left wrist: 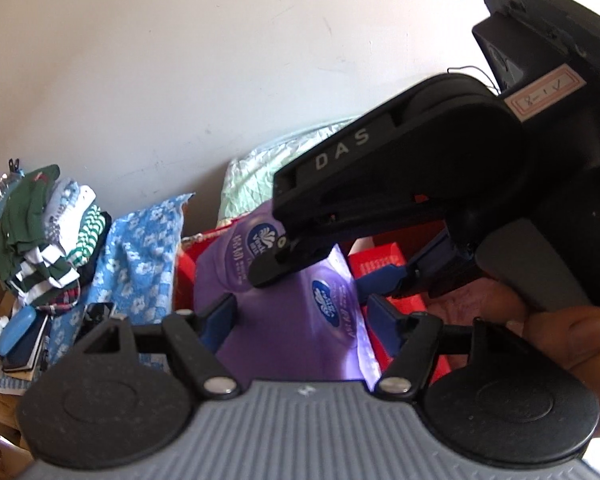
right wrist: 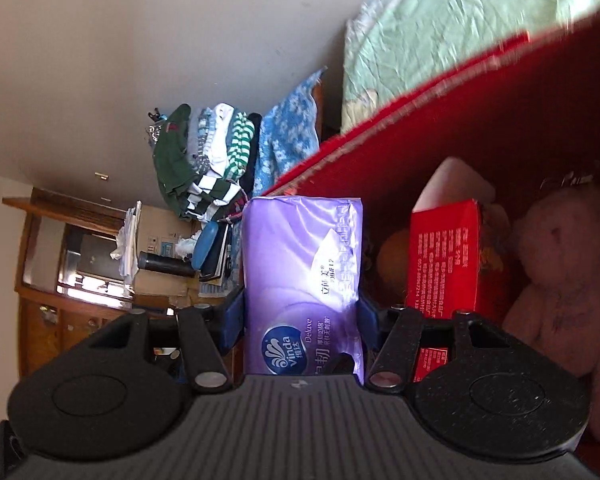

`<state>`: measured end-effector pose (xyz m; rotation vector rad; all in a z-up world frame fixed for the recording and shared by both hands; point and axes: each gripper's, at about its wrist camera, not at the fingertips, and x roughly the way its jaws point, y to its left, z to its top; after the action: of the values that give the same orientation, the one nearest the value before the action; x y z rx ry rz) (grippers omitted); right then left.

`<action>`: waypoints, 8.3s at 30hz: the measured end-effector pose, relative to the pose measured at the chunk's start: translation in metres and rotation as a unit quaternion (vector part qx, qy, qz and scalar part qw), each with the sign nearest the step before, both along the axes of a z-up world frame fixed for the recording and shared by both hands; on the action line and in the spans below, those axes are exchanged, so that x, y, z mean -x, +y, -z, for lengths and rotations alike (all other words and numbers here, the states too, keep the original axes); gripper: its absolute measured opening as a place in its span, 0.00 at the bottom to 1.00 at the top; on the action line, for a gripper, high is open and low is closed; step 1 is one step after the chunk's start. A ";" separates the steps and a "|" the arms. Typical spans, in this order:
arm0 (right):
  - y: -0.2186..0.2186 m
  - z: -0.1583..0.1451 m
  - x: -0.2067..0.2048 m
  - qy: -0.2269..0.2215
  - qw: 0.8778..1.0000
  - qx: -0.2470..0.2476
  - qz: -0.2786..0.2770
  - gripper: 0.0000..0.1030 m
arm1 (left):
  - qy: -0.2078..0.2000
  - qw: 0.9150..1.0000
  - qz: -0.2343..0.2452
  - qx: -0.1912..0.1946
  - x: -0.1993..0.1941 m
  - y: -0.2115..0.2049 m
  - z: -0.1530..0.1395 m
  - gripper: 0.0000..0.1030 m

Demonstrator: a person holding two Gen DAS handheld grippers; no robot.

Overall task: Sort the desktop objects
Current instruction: 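Carry the tissue pack with the right tool into the red box, then open the right tool to release the tissue pack in the box, then move the right tool to the beige sandal on the red heart plush, then close the right tool on the beige sandal strap and lift it, then carry the sandal with the right tool into the red box, then open the right tool to release the sandal in the box, then move the right tool back toward the red heart and green plush toys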

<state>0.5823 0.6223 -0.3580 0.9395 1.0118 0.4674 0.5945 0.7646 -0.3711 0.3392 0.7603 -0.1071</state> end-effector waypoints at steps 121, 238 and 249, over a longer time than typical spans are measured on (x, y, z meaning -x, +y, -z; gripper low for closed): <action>-0.323 -0.006 0.112 -0.051 0.959 0.271 0.064 0.34 | 0.099 0.975 0.156 0.127 -0.390 -0.119 0.231 0.65; -0.224 -0.040 0.187 0.005 0.909 0.383 0.167 0.56 | 0.059 0.988 0.019 0.143 -0.369 0.017 0.202 0.99; -0.250 -0.037 0.163 -0.011 0.911 0.389 0.139 0.65 | 0.071 0.991 -0.021 0.108 -0.334 -0.047 0.203 0.99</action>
<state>0.4191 0.3728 -0.3210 0.3392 0.9078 -0.1752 0.9290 0.7175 -0.5742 0.1105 0.8869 -0.1732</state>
